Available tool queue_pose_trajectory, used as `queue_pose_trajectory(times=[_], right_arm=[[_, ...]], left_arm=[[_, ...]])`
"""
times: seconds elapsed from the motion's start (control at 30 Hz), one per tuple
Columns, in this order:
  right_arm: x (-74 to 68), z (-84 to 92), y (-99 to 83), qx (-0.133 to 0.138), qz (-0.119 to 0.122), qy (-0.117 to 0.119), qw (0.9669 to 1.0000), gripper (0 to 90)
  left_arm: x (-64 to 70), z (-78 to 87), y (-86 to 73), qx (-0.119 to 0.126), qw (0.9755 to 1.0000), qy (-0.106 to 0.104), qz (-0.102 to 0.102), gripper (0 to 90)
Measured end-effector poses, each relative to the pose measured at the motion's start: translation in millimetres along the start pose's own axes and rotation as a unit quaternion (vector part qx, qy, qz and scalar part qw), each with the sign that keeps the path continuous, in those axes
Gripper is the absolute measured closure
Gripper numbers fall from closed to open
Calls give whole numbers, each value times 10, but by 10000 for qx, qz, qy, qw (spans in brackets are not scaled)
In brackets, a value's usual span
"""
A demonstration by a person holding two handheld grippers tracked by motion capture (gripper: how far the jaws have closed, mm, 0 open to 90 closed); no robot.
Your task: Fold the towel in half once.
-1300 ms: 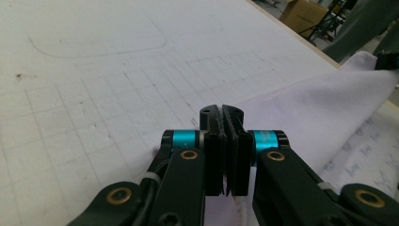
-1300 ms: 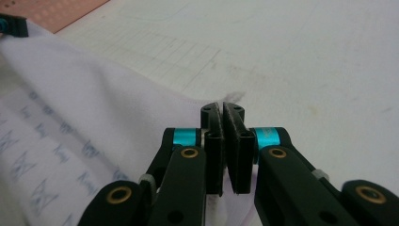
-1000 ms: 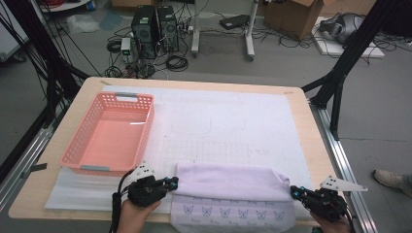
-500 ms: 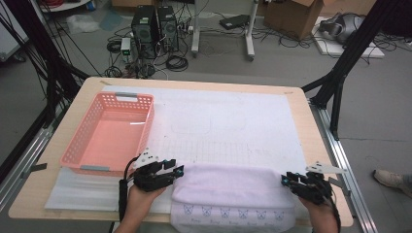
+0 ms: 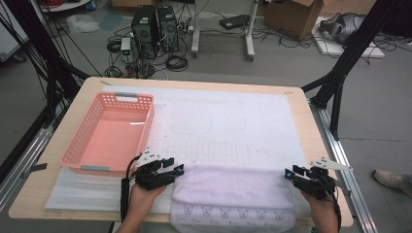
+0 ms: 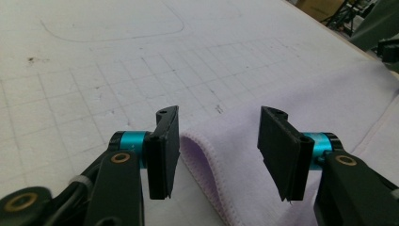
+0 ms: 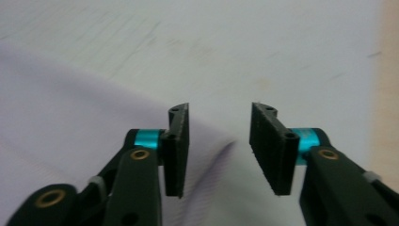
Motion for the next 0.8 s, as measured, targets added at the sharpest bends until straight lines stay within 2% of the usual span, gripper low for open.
queue_pose_trajectory(times=[0.03,0.07,0.1,0.13,0.17,0.2,0.27,0.33,0.4,0.53,0.57,0.63,0.67,0.73,0.8], right_arm=[[-28,-39,-33,-205,114,-44,9997,531],[-37,-89,-64,-389,293,-195,9986,536],[-42,-108,-72,-339,440,-271,9981,576],[-34,-99,-54,-324,543,-485,9968,602],[-16,-86,-28,-253,702,-924,9929,643],[9,-72,-7,-201,723,-1086,9912,640],[52,-52,-3,-89,308,-787,9964,617],[41,-14,-25,-40,279,-545,9981,589],[21,13,-46,-61,140,-255,9996,541],[-9,-47,-105,-340,270,-118,9990,447],[-24,-68,-114,-347,386,-128,9986,439],[-53,-68,-111,-407,508,-215,9976,459],[-61,-68,-109,-425,586,-207,9972,499],[-89,-67,-113,-448,599,-147,9971,586],[-98,-66,-112,-479,538,-71,9974,670]], left_arm=[[-4,-6,-3,-38,10000,15,-30,474],[-2,-16,-5,-46,10000,29,-39,474],[1,-21,-6,-63,10000,31,-39,474],[4,-26,-9,-66,10000,31,-25,474],[3,-29,-12,-70,10000,32,-26,473],[2,-30,-17,-97,9999,31,-35,471],[2,-37,-32,-152,9998,60,-69,461],[-8,-46,-49,-226,9997,63,-54,449],[-18,-61,-55,-317,9995,55,4,430],[-6,-77,-62,-457,9989,43,-27,420],[1,-86,-66,-505,9987,4,-44,421],[33,-118,-76,-691,9975,-94,-111,426],[57,-128,-74,-725,9971,-46,-231,428],[88,-139,-74,-793,9959,159,-403,467],[103,-145,-75,-808,9949,371,-481,571]])
Point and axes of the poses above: each handheld gripper's, and its own axes: z roughly backward along the jaws, y roughly out of its top, x roughly to its right, the point moved 3 cm from there along -z, roughly forward along the jaws, and after that the axes turned 6 degrees about -z, right-handed, at the moved point
